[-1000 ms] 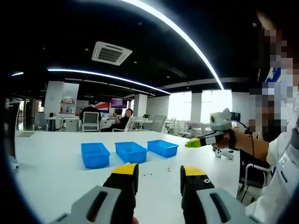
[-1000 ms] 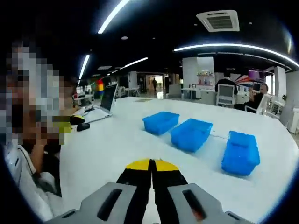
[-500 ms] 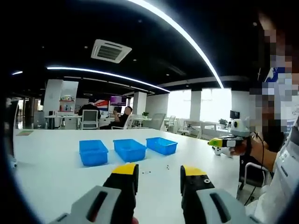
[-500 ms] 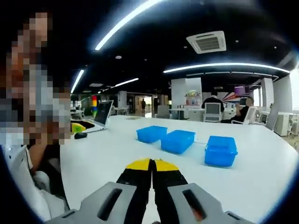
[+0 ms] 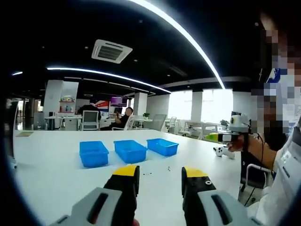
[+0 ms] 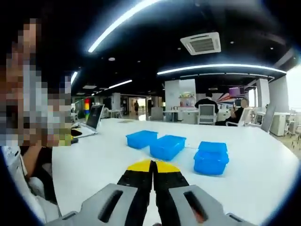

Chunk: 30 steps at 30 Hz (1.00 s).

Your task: Pick up the resistors one by one and place each resistor into its matching bin, sorting the parts by color and model until every resistor is separated into the correct bin for its type

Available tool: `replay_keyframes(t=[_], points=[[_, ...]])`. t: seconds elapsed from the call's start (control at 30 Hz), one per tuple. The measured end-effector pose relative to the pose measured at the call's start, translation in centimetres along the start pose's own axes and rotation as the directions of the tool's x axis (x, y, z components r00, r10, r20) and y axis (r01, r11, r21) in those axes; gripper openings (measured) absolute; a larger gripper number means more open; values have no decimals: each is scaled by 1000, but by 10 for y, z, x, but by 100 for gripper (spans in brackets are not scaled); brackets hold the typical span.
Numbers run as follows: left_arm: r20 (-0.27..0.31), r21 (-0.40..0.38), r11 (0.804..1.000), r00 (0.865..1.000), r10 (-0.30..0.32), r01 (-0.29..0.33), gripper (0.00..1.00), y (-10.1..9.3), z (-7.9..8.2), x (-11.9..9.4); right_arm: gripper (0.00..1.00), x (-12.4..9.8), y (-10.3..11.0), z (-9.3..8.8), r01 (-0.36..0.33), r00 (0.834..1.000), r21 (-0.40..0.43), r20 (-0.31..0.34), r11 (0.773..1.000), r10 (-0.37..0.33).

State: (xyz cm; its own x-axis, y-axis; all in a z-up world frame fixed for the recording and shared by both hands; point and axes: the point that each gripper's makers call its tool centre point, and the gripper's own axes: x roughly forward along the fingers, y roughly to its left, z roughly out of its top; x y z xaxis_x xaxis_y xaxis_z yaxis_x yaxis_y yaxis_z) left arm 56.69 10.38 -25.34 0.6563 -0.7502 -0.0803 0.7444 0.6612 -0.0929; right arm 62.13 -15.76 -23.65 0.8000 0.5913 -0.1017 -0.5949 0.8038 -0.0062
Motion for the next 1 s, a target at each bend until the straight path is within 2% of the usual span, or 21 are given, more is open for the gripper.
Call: replay_keyframes(t=[0.13, 0.23, 0.4, 0.6, 0.73, 0.9, 0.93, 0.97, 1.0], points=[[3, 2, 1000, 1000, 1, -1, 37, 1, 2, -1, 3, 24, -26, 5, 18, 999, -1, -27, 1000, -18], [5, 2, 1000, 1000, 4, -4, 37, 1, 3, -2, 3, 47, -47, 6, 30, 998, -33, -58, 999, -32], [2, 3, 1000, 1000, 1, -1, 37, 2, 2, -1, 3, 95, -94, 2, 75, 991, -45, -111, 996, -80], [4, 4, 1000, 1000, 3, -3, 37, 3, 2, -2, 3, 135, -138, -9, 132, 978, -24, -157, 991, -134], [4, 4, 1000, 1000, 2, -2, 37, 4, 2, -2, 3, 148, -162, -25, 193, 962, -9, -195, 981, -191], [5, 5, 1000, 1000, 1, -1, 37, 4, 3, -3, 4, 154, -172, -27, 223, 956, -5, -194, 975, -219], [7, 5, 1000, 1000, 1, -1, 37, 4, 3, -3, 4, 155, -173, -27, 235, 955, 16, -192, 972, -227], [8, 5, 1000, 1000, 2, -2, 37, 4, 3, -4, 5, 154, -175, -28, 262, 948, 44, -198, 964, -248], [10, 6, 1000, 1000, 2, -2, 37, 4, 4, -4, 14, 151, -180, -28, 298, 936, 41, -211, 954, -283]])
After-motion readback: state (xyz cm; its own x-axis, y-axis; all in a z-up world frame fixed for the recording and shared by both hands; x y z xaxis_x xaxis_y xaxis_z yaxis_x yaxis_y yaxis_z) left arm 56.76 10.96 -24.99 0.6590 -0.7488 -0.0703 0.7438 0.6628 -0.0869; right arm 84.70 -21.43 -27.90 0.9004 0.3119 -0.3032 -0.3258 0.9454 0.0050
